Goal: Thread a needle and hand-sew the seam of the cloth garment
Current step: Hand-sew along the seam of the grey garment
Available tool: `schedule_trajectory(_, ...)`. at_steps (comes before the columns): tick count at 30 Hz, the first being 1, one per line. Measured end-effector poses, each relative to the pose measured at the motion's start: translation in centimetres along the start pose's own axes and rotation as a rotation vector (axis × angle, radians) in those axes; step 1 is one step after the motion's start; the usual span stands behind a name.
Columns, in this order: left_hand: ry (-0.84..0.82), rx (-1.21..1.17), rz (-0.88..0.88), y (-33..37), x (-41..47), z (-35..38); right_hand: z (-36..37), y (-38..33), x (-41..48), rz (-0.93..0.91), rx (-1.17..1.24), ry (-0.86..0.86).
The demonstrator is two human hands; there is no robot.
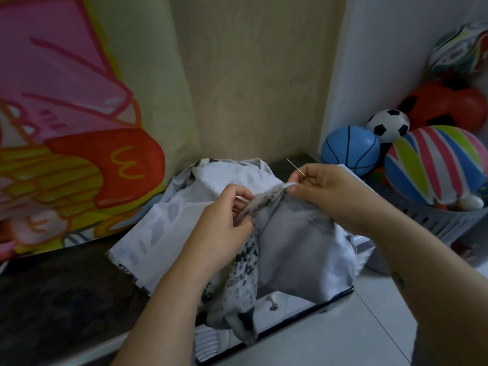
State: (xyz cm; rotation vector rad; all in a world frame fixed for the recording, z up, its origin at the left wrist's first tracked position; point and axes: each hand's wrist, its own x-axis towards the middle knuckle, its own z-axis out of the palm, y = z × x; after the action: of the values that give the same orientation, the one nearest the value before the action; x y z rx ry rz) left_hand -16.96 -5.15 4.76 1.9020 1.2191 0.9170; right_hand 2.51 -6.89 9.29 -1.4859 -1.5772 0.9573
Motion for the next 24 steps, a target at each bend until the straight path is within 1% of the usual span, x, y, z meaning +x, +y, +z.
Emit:
schedule_trajectory(4,0.046,0.035,0.074,0.3,-0.5,-0.3,0.1,0.0,0.3,-0.016,-0.093,0.066)
schedule_trajectory(7,0.073,0.059,0.096,0.6,-0.8,-0.6,0.4,0.0,0.6,-0.047,-0.153,0.090)
schedule_trajectory(11,0.073,0.083,0.020,0.5,-0.9,-0.8,0.5,-0.1,1.0,-0.092,-0.240,0.091)
schedule_trajectory(17,0.025,0.111,-0.125,-0.7,-0.7,-0.9,0.7,-0.3,1.5,-0.101,-0.329,0.019)
schedule_trajectory(19,-0.006,0.088,-0.168,-0.7,-0.7,-1.1,0.7,-0.3,1.6,-0.098,-0.360,-0.012)
schedule_trajectory(22,-0.064,0.110,-0.198,-0.7,-0.9,-1.3,0.6,-0.2,1.6,-0.085,-0.466,-0.071)
schedule_trajectory(24,-0.080,0.127,-0.207,-0.6,-1.1,-1.4,0.7,0.0,1.6,-0.045,-0.565,-0.109)
